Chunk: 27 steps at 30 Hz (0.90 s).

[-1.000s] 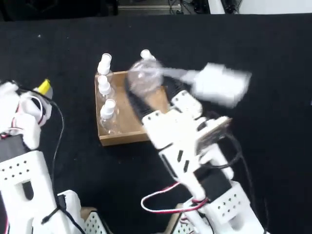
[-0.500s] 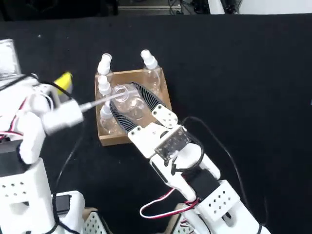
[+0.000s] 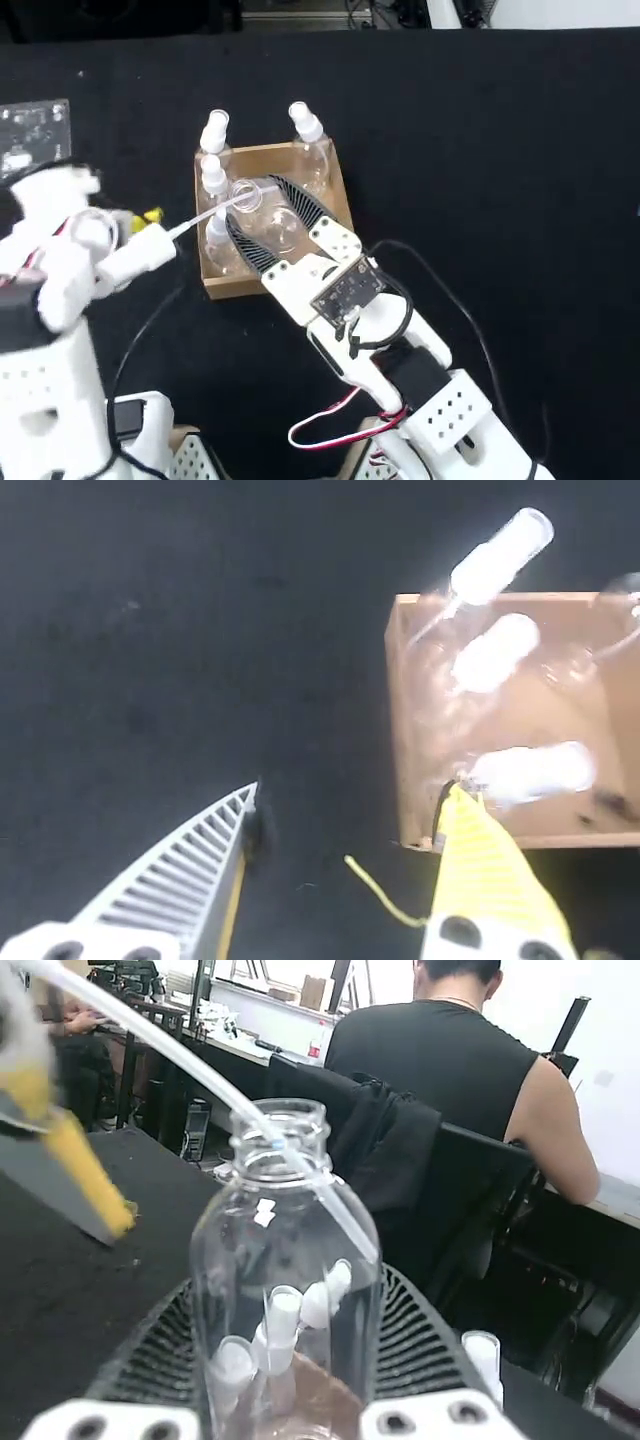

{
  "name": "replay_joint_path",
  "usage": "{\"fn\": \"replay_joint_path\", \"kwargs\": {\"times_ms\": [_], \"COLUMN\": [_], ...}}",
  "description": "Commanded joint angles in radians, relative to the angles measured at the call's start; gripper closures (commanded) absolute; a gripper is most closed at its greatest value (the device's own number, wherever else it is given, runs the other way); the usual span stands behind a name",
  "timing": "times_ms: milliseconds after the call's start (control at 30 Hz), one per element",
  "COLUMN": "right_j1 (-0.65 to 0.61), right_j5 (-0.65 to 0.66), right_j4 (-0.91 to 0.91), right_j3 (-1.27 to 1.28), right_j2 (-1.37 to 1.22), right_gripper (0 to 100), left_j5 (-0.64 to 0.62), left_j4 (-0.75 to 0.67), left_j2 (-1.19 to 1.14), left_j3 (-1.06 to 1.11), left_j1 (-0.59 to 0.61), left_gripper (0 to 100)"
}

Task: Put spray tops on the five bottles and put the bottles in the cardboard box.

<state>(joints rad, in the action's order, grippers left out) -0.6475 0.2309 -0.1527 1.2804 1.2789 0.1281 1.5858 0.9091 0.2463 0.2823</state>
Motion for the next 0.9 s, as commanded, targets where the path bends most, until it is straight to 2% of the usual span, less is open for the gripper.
{"fn": "replay_joint_path", "kwargs": {"times_ms": [0, 100, 267, 433, 567, 700, 867], "right_j1": [0.058, 0.072, 0.071, 0.072, 0.068, 0.068, 0.066], "right_j5": [-0.100, -0.140, -0.150, -0.150, -0.150, -0.150, -0.150], "right_j4": [-0.072, -0.117, -0.120, -0.118, -0.118, -0.118, -0.120], "right_j3": [-0.077, -0.122, -0.125, -0.150, -0.171, -0.171, -0.153], "right_j2": [0.021, 0.021, 0.015, -0.094, -0.159, -0.183, -0.188], "right_gripper": [98.8, 98.8, 98.8, 98.8, 98.8, 98.8, 98.8], "left_j5": [0.087, 0.107, 0.103, 0.043, 0.008, 0.005, 0.009], "left_j4": [0.009, 0.014, 0.015, 0.074, 0.020, -0.043, -0.169], "left_j2": [0.130, 0.170, 0.183, 0.184, 0.184, 0.183, 0.184], "left_j3": [-0.059, -0.038, 0.015, -0.039, -0.071, -0.044, 0.030], "left_j1": [0.148, 0.202, 0.191, 0.024, -0.088, -0.160, -0.171], "left_gripper": [73, 73, 73, 73, 73, 73, 73]}}
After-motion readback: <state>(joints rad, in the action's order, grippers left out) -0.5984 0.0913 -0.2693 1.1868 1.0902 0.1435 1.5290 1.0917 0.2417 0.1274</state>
